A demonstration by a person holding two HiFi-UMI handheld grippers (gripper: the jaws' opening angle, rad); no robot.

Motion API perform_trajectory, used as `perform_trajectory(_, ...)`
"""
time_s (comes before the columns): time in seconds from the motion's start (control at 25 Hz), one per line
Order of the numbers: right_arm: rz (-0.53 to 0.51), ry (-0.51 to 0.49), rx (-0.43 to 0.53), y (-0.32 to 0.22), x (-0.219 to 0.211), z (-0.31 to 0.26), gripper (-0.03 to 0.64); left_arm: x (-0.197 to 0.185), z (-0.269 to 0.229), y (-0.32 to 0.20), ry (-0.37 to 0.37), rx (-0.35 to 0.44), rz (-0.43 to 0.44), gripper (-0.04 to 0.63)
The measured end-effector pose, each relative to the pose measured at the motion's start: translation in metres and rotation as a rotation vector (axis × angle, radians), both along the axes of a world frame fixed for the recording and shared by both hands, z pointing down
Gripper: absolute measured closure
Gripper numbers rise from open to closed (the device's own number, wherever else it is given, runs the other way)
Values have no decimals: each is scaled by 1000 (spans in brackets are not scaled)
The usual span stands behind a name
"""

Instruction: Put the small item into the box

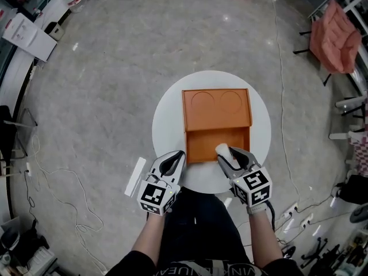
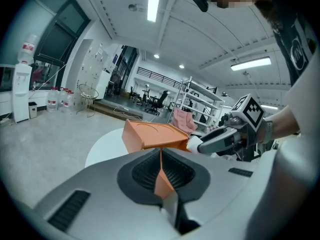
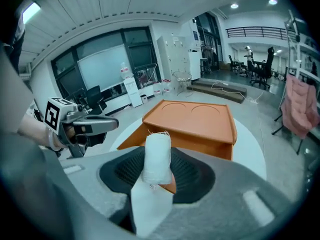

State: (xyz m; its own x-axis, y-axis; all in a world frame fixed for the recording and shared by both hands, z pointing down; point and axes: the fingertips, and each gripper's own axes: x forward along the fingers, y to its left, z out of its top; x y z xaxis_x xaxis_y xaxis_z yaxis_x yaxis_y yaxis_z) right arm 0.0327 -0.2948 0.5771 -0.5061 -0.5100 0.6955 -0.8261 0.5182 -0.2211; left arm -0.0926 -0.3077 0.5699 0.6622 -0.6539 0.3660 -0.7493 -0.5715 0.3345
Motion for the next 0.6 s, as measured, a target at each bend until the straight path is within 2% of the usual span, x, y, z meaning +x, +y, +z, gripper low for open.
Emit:
perform_trajectory(0.28,-190,167,-62,-15,-4,28,451,6,14,1,-12,-15,-24,581)
perform_trajectory(0.6,-265,200,-115,-22,-11,52,451,4,23,1,-31,-11,-51,581)
